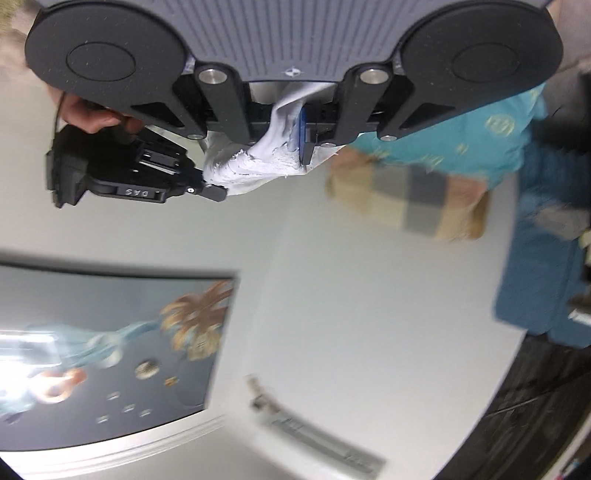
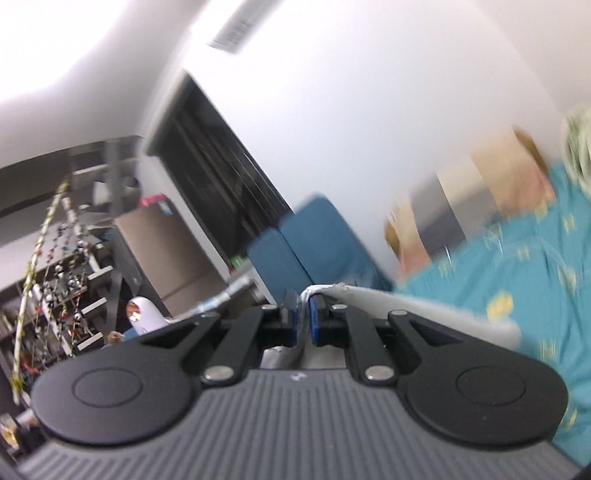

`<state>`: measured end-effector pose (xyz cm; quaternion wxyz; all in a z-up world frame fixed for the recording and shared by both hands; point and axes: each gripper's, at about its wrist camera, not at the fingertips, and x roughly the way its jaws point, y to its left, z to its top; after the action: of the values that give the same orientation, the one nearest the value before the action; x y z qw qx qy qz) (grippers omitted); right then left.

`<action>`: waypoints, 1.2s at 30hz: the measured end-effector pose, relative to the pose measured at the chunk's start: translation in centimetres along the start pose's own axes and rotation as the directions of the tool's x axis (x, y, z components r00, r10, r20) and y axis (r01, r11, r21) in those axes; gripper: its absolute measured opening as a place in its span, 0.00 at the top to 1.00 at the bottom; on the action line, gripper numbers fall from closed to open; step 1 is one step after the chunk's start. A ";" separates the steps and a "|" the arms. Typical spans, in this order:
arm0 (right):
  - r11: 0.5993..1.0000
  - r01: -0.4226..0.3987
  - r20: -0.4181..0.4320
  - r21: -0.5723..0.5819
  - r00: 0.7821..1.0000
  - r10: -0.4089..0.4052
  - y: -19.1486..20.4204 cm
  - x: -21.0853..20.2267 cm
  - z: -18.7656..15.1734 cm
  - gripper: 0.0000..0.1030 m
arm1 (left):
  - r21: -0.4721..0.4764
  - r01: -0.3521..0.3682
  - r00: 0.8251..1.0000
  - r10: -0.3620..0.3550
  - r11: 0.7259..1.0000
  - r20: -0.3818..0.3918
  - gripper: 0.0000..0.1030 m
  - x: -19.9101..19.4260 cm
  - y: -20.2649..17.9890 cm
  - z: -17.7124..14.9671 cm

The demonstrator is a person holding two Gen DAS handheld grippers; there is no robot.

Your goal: Fold clothes

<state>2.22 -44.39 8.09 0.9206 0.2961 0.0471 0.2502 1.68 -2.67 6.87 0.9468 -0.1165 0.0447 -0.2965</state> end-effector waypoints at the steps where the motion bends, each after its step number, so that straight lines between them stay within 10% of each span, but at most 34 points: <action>1: 1.000 0.006 0.010 -0.018 1.000 -0.006 0.5 0.0 0.4 0.90 | 0.006 0.005 1.000 -0.005 1.000 -0.011 0.89 0.2 0.3 0.2; 6: 0.989 0.144 -0.107 -0.028 0.983 -0.146 -2.3 3.5 -0.5 0.90 | -0.025 -0.107 0.978 0.101 0.994 -0.183 0.87 5.8 4.7 -2.9; 11: 0.971 0.235 -0.242 0.044 0.946 -0.218 -6.8 6.7 -3.7 0.89 | -0.142 -0.325 0.882 0.245 0.935 -0.403 0.87 12.3 13.2 -8.6; 16: 0.938 0.331 -0.377 0.101 0.885 -0.272 -11.2 9.9 -6.9 0.85 | -0.210 -0.406 0.835 0.268 0.889 -0.481 0.84 14.1 19.0 -11.3; 27: 0.901 0.332 -0.412 -0.278 0.807 -0.424 -6.0 9.6 -7.9 0.76 | -0.201 -0.404 0.844 0.280 0.892 -0.457 0.69 10.9 16.3 -8.8; 29: 0.891 0.347 -0.419 -0.294 0.790 -0.446 -5.6 9.3 -8.3 0.64 | -0.172 -0.392 0.848 0.282 0.904 -0.448 0.66 10.1 14.9 -8.3; 31: 0.886 0.372 -0.429 -0.275 0.778 -0.460 -6.0 9.2 -8.9 0.23 | -0.141 -0.377 0.850 0.282 0.915 -0.445 0.63 9.5 13.6 -8.1; 36: 0.864 0.435 -0.410 -0.254 0.760 -0.504 -6.4 8.8 -10.2 0.19 | -0.046 -0.344 0.855 0.293 0.938 -0.428 0.59 7.2 10.2 -7.6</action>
<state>10.28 -39.24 -3.33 0.9340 0.1395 0.3199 0.0769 12.02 -0.14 -3.13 0.9427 -0.0992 0.2810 -0.1502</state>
